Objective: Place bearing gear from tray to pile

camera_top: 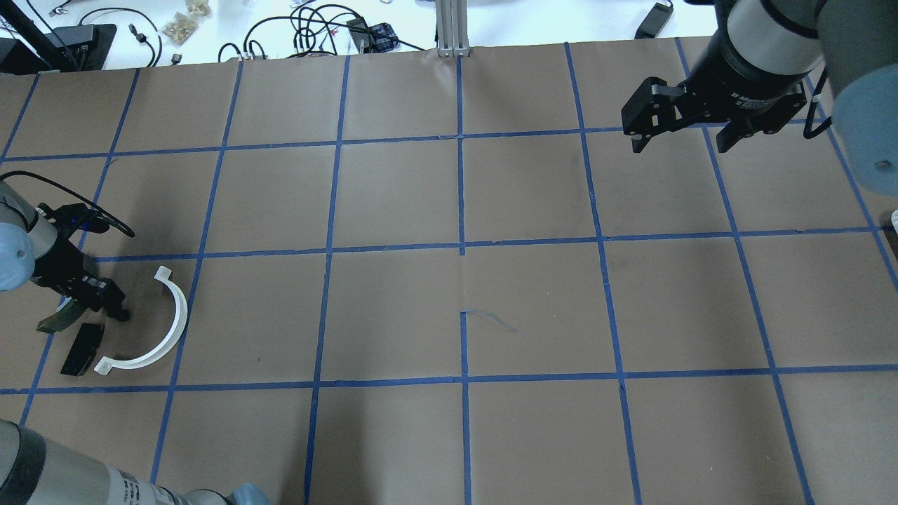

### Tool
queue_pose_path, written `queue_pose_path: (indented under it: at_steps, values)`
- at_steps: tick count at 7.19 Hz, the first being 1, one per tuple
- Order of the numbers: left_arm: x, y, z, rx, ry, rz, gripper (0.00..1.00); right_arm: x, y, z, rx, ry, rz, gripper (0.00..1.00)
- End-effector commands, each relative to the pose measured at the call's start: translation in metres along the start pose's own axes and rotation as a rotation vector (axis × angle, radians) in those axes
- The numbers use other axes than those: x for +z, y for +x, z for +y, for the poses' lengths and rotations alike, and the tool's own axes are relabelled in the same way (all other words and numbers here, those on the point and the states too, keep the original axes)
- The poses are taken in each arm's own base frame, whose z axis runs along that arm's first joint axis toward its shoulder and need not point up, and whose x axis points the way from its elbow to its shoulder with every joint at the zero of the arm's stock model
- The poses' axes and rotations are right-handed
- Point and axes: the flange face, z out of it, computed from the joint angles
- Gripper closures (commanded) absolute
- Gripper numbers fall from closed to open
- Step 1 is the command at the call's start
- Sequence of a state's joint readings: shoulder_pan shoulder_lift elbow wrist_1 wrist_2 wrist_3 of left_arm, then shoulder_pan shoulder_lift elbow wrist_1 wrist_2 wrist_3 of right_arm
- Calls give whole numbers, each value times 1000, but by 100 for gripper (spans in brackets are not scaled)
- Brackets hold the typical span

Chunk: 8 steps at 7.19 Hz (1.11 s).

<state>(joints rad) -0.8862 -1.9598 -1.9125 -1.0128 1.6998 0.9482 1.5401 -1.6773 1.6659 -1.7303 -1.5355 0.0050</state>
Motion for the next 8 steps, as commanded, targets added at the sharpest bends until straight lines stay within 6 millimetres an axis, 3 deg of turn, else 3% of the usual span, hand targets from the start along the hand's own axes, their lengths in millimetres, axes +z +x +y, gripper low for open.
queue_pose_path:
  at_steps: [1,3,4,6,8]
  values:
    - [-22,2,-1,0,15,-31,10,3,0,-1,1,-5,0,0]
    - [-55,-4,-4,-5,45,-72,9,1,0,0,1,-4,0,0]
    - [-88,-1,-13,-8,52,-70,9,1,0,0,1,-4,0,0]
    - [-169,49,-57,-139,76,-10,5,2,0,0,1,-5,0,0]
    - [-249,119,-81,-257,107,20,0,1,1,0,1,-2,0,0]
